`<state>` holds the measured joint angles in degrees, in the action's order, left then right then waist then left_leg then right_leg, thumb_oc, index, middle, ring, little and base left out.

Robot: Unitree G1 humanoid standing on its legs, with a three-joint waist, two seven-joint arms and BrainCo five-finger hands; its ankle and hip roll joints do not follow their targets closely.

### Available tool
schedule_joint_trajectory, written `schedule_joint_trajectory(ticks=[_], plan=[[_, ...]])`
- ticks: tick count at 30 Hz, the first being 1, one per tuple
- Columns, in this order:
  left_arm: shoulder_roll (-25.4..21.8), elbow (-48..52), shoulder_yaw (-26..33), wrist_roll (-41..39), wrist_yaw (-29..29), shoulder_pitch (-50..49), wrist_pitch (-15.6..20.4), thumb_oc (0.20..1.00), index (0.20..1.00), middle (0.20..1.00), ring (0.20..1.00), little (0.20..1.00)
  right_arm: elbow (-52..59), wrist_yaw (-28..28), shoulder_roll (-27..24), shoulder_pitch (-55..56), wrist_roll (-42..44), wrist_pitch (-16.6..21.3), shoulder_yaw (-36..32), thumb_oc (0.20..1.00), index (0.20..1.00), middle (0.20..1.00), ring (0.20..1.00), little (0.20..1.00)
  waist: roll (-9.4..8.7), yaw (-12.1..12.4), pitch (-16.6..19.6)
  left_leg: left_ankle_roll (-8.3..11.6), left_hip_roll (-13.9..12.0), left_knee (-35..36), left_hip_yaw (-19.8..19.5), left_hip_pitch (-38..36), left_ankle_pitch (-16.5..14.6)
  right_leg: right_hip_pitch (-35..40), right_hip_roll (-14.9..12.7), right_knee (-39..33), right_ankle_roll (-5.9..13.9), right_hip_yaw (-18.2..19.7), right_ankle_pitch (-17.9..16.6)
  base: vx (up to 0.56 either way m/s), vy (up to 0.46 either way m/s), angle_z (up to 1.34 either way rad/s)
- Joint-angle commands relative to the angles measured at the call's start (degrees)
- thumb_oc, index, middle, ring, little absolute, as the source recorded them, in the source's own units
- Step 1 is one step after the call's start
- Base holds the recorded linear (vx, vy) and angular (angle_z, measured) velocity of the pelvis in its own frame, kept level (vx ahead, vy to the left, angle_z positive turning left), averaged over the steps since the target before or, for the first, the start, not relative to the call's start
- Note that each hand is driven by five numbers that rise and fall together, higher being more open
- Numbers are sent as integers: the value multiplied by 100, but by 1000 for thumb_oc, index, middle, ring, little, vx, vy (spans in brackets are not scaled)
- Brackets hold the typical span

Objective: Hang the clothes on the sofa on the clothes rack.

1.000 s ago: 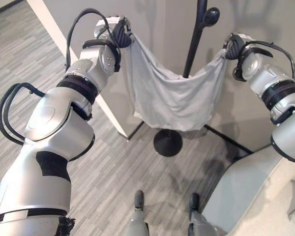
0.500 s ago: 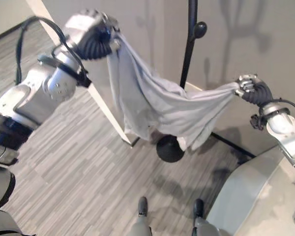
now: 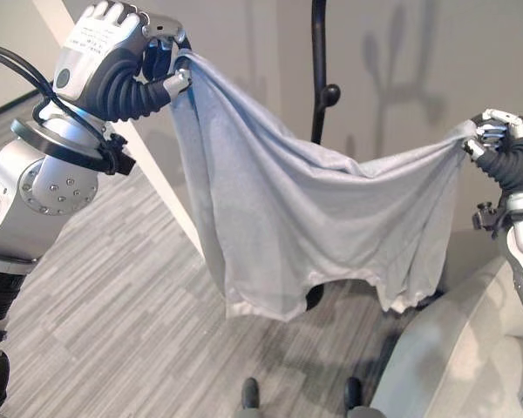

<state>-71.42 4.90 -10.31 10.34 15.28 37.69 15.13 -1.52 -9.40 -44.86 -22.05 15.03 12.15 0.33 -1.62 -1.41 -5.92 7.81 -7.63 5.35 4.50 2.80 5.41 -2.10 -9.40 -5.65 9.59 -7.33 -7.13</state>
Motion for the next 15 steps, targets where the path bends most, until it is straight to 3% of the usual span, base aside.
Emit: schedule_joint_trajectory(ticks=[1,3,6,8,9,11,13,14,15], plan=[[-196,-66,556,86,153,-44,75,200,200,200,200,200,372,-177,-113,-260,-256,422,-413,200,200,200,200,200,47,25,563,-383,424,-35,34,-309,-760,113,-180,65,541,-253,599,60,92,-8],[-16,263,1114,84,194,-428,141,200,200,200,200,200,683,-345,71,-98,-485,464,-861,200,200,200,200,200,19,-13,634,-468,554,-43,71,-470,-837,332,-282,65,540,-261,463,76,120,-10],[37,386,1241,82,180,-511,169,200,200,200,200,200,782,-390,113,-42,-546,456,-968,200,200,200,200,200,43,-47,587,-513,585,-61,75,-536,-852,318,-313,283,541,-233,418,2,105,2],[209,537,1492,73,306,-458,189,200,200,200,200,200,828,-617,133,-192,-725,489,-1104,200,200,200,200,200,265,-136,282,-680,600,-139,153,-693,-890,-422,-401,1924,474,-152,390,-43,288,10],[255,550,1534,68,315,-455,186,200,200,200,200,200,785,-654,85,-207,-772,506,-1074,200,200,200,200,200,278,-101,282,-692,578,-227,154,-705,-948,-573,-405,2165,345,-232,580,114,168,13],[321,593,1544,121,334,-381,185,200,200,200,200,200,723,-726,-113,-253,-857,478,-1130,200,200,200,200,200,212,-120,330,-635,602,-242,83,-742,-1029,-548,-333,1637,300,-273,706,219,-32,-5],[388,579,1462,154,344,-254,186,200,200,200,200,200,656,-824,-269,-370,-889,472,-1173,200,200,200,200,200,138,-165,307,-592,627,-233,39,-831,-1122,-611,-296,983,356,-288,507,283,-91,-6],[498,541,1386,194,383,-153,176,200,200,200,200,200,620,-949,-368,-484,-962,486,-1171,200,200,200,200,200,102,-250,216,-532,611,-234,23,-1016,-1253,-992,-229,252,468,-332,272,276,-67,17],[503,532,1372,203,389,-131,175,200,200,200,200,200,612,-959,-375,-497,-968,485,-1168,200,200,200,200,200,123,-245,220,-526,590,-230,22,-1015,-1268,-952,-202,164,471,-347,229,278,-61,41]])
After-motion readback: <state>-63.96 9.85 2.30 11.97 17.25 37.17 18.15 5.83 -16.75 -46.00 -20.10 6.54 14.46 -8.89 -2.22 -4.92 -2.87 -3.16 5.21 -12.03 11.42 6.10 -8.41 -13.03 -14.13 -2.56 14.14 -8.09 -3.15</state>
